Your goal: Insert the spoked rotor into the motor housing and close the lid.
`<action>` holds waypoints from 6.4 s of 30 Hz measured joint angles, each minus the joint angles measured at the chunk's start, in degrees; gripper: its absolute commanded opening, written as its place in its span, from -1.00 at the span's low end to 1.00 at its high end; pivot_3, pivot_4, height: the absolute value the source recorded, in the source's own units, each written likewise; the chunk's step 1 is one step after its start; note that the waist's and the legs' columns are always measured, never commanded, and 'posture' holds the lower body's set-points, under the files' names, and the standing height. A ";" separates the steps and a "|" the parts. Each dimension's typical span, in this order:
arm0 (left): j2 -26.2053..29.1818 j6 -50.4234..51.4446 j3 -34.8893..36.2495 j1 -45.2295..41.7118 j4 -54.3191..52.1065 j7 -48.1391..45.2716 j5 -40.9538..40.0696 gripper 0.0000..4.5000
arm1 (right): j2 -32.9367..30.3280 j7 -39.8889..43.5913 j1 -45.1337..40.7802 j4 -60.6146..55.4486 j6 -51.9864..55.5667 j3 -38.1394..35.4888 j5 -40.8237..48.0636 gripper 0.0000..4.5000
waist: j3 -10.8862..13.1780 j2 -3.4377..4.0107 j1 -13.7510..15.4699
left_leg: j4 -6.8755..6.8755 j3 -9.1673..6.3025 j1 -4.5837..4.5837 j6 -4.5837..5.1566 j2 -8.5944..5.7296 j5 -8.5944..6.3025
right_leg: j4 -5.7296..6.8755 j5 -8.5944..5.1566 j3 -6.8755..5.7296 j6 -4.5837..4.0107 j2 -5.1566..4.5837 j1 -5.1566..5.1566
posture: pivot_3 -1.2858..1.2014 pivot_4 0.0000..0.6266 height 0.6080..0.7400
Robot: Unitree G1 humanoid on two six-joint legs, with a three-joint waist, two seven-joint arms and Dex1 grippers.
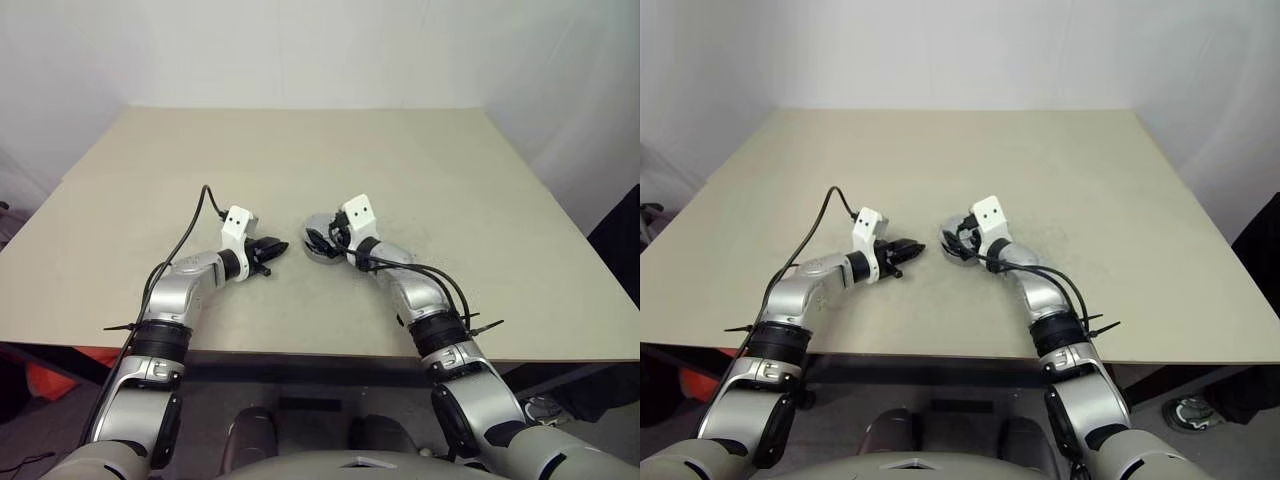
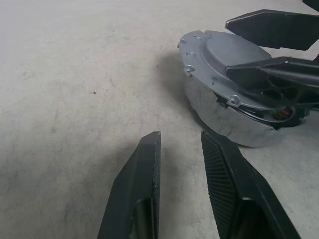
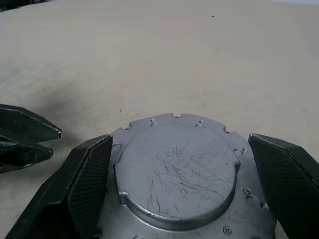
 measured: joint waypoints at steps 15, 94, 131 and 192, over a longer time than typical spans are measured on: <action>0.27 -0.07 0.02 0.00 0.03 0.23 0.10 -0.39 | -1.22 0.39 -0.23 2.43 -5.89 2.66 -5.04 0.42 | -0.01 -0.01 -0.02 | 0.03 0.00 0.14 0.01 0.00 0.00 | 0.02 0.00 0.01 0.00 0.00 0.13 | 0.03 -1.00 1.00; -6.00 3.65 0.42 -2.60 -0.10 3.83 -1.54 -0.39 | -6.40 9.81 -1.27 -7.01 12.44 4.27 -3.80 0.42 | -0.25 -0.27 0.27 | 0.07 -0.03 0.35 0.34 -0.03 -0.21 | -0.07 -0.11 0.04 0.12 -0.10 0.49 | 0.03 -1.00 1.00; -4.80 4.06 1.05 -0.35 -0.71 3.83 -1.54 -0.39 | -6.23 10.84 -2.08 -9.42 18.89 3.66 -2.00 0.42 | -0.33 -0.28 0.11 | -0.29 0.00 0.90 0.55 -0.05 -0.36 | -0.13 -0.53 0.06 0.08 -0.10 0.89 | 0.03 -1.00 1.00; -5.10 4.58 0.06 3.26 -4.26 4.50 -1.53 -0.39 | -6.10 9.10 -3.57 -8.59 18.71 5.39 -3.51 0.42 | -0.23 -0.28 -0.01 | -0.20 0.00 0.51 0.39 -0.03 -0.27 | 0.04 -0.49 0.06 0.04 -0.09 0.43 | 0.03 -1.00 1.00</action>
